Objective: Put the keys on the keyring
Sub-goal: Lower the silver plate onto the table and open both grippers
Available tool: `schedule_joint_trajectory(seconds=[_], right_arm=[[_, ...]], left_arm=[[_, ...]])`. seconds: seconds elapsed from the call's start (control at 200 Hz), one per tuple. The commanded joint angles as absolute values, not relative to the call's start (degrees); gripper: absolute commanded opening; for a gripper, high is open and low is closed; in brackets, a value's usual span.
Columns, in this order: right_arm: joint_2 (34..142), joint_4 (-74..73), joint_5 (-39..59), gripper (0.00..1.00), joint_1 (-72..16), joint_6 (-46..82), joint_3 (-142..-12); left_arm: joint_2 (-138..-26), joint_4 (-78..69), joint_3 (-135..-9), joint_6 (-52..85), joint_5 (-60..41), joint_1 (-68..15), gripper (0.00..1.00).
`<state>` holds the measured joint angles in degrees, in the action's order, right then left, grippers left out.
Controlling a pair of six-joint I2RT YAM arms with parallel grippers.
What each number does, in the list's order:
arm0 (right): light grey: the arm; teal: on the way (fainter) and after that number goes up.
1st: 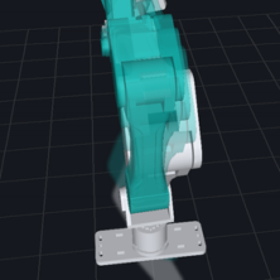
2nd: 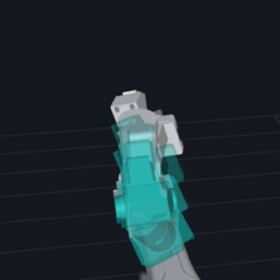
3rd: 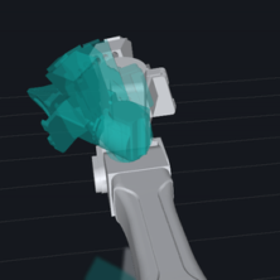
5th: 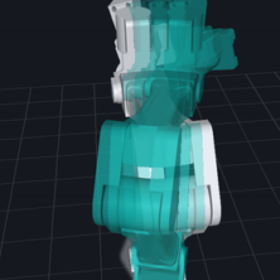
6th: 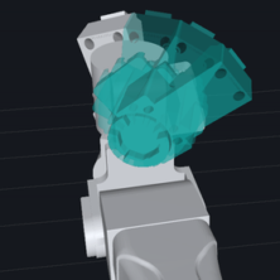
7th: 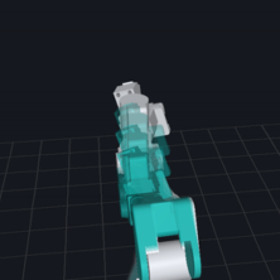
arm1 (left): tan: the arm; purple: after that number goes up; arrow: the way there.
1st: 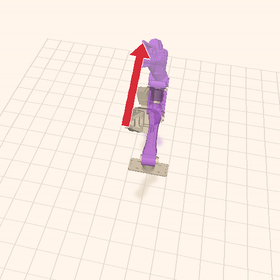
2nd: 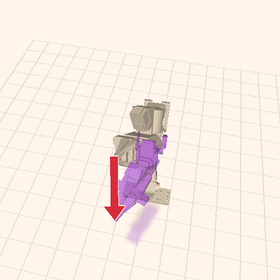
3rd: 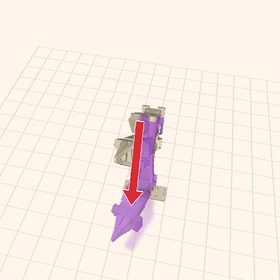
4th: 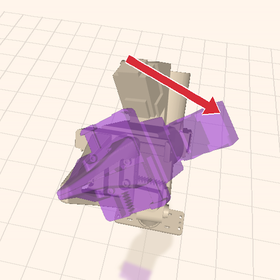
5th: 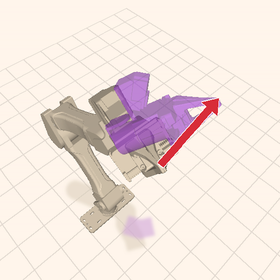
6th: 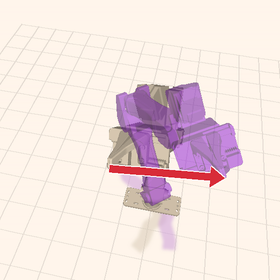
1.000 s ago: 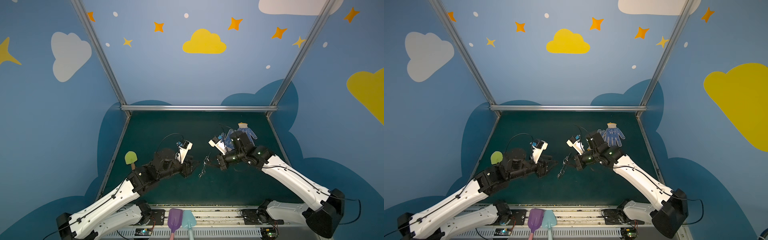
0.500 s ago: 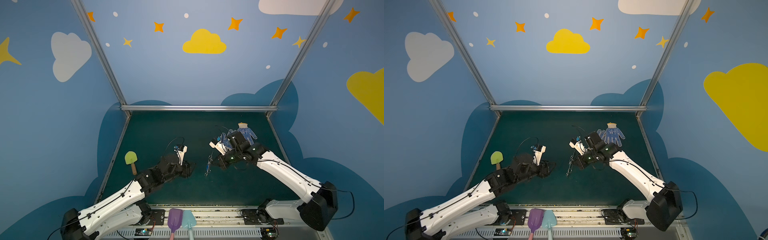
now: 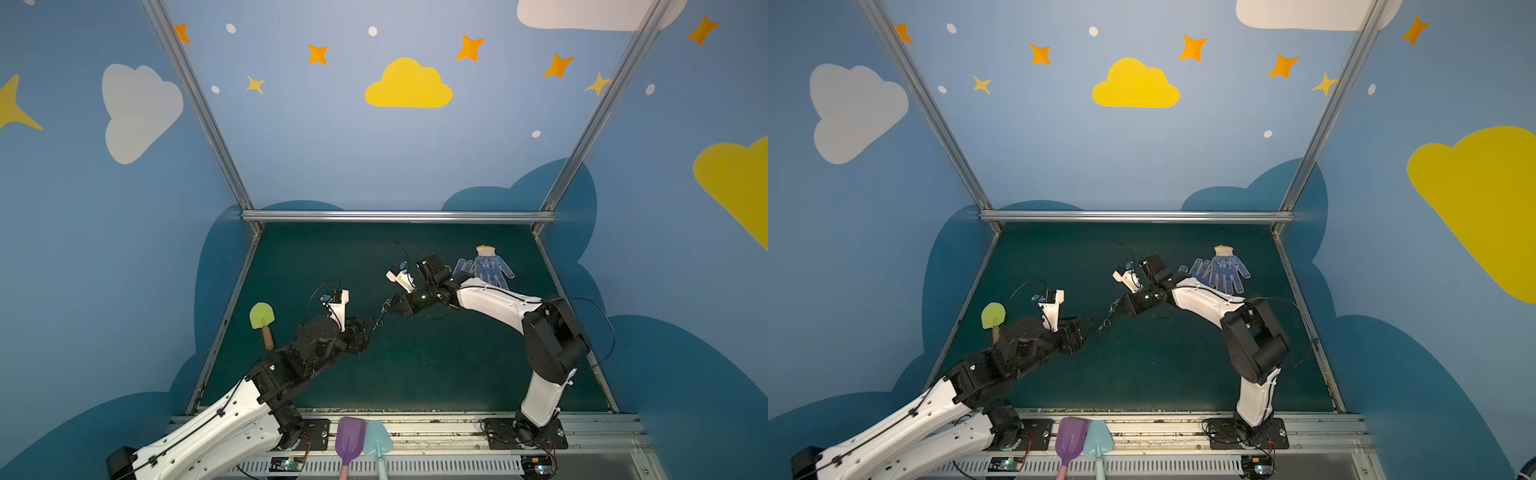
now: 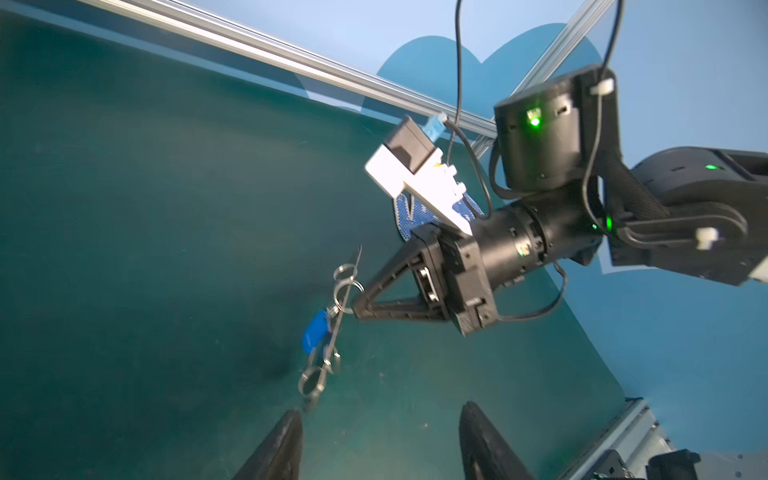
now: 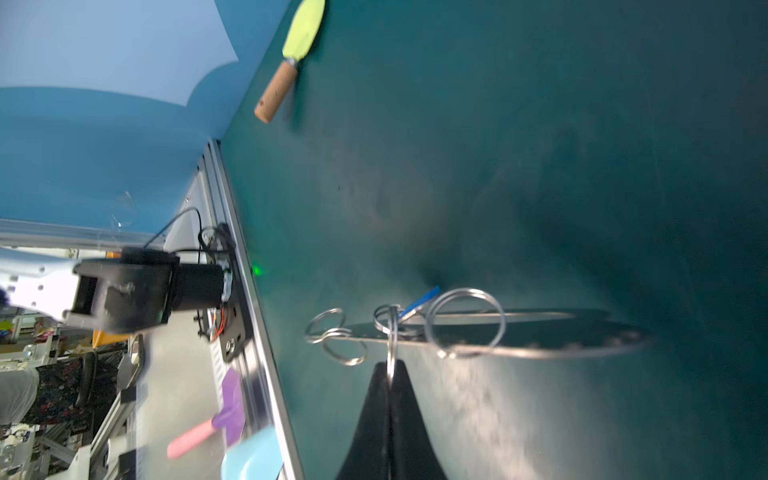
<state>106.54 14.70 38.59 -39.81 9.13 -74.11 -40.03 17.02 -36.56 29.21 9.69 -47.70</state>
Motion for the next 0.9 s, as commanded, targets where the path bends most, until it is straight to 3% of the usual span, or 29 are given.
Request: schedule_joint_trajectory(seconds=[0.0, 0.21, 0.636, 0.736, 0.811, 0.816, 0.831, 0.836, 0.851, 0.896], right_arm=[[108.8, 9.3, 42.2, 0.00, -39.6, 10.8, -75.5], [110.4, 5.3, 42.0, 0.00, -38.6, 12.4, -68.0], [98.8, 0.7, 38.4, 0.02, -36.9, 15.2, -46.5], [95.9, 0.0, 36.2, 0.22, -36.2, 16.2, -42.8], [93.4, 1.2, 34.1, 0.45, -35.6, 16.5, -41.1], [93.3, 1.3, 33.9, 0.47, -35.5, 16.6, -41.0], [92.7, 1.6, 33.6, 0.80, -35.4, 16.6, -40.7], [92.6, 1.7, 33.4, 0.85, -35.4, 16.6, -40.5], [91.9, 2.0, 33.1, 0.90, -35.3, 16.5, -40.3], [89.7, 3.2, 31.9, 0.90, -34.9, 16.4, -39.4]], left_arm=[[-39.8, 18.3, -38.1, 28.7, 11.3, -47.4, 0.60], [-40.9, 17.3, -38.4, 28.3, 10.2, -47.1, 0.60], [-45.0, 14.7, -39.3, 28.4, 7.6, -46.8, 0.60], [-45.4, 14.3, -39.4, 28.5, 7.3, -46.8, 0.61], [-45.7, 14.2, -39.5, 28.6, 7.2, -46.8, 0.62], [-45.8, 14.2, -39.4, 28.6, 7.3, -46.8, 0.62], [-45.8, 14.2, -39.5, 28.7, 7.3, -46.7, 0.63], [-45.8, 14.2, -39.5, 28.7, 7.3, -46.8, 0.63], [-45.8, 14.2, -39.5, 28.7, 7.3, -46.8, 0.63], [-46.0, 14.3, -39.6, 28.8, 7.3, -46.7, 0.64]])
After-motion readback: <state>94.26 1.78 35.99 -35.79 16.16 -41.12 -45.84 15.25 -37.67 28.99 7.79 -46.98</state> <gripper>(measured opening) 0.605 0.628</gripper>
